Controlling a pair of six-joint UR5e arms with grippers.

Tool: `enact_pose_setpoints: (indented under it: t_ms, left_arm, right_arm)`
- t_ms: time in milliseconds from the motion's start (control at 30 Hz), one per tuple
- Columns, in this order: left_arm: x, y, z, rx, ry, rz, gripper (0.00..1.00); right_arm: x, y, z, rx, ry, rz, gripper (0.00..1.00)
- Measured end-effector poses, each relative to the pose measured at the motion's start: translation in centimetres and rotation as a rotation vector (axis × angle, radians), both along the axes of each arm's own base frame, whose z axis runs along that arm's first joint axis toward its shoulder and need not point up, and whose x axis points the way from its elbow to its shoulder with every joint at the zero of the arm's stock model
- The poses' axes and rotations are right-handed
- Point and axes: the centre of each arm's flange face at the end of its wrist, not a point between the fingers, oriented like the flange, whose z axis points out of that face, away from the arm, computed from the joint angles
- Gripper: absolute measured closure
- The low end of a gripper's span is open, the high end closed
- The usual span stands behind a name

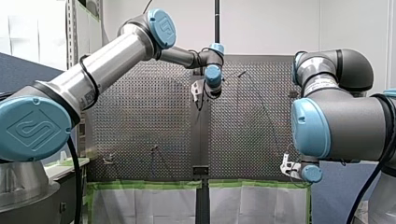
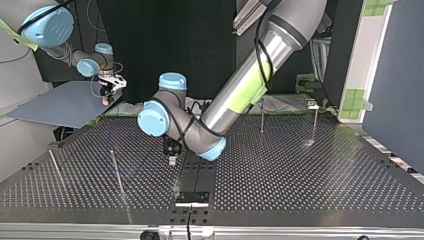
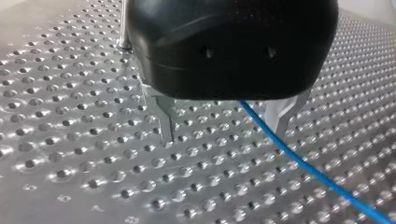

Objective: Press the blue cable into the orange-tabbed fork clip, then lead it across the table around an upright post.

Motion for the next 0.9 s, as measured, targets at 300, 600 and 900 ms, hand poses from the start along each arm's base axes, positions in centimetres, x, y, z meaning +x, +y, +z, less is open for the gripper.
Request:
enact_pose_setpoints:
  t_ms: [300, 600, 900]
  left_arm:
    - [-0.8, 0.6, -0.5, -0.028, 0.075, 0.02, 0.01]
    - [-1.1, 1.3, -0.7, -0.075, 0.137, 0.047, 0.01]
    - [-1.0, 2.0, 0.1, -0.124, 0.146, 0.07, 0.01]
  right_arm:
    - [0.2, 0.1, -0.1, 0.002, 0.001, 0.005, 1.0]
    - [0.3, 0.3, -0.4, 0.013, 0.006, 0.009, 1.0]
    - [0.4, 0.4, -0.4, 0.017, 0.008, 0.012, 1.0]
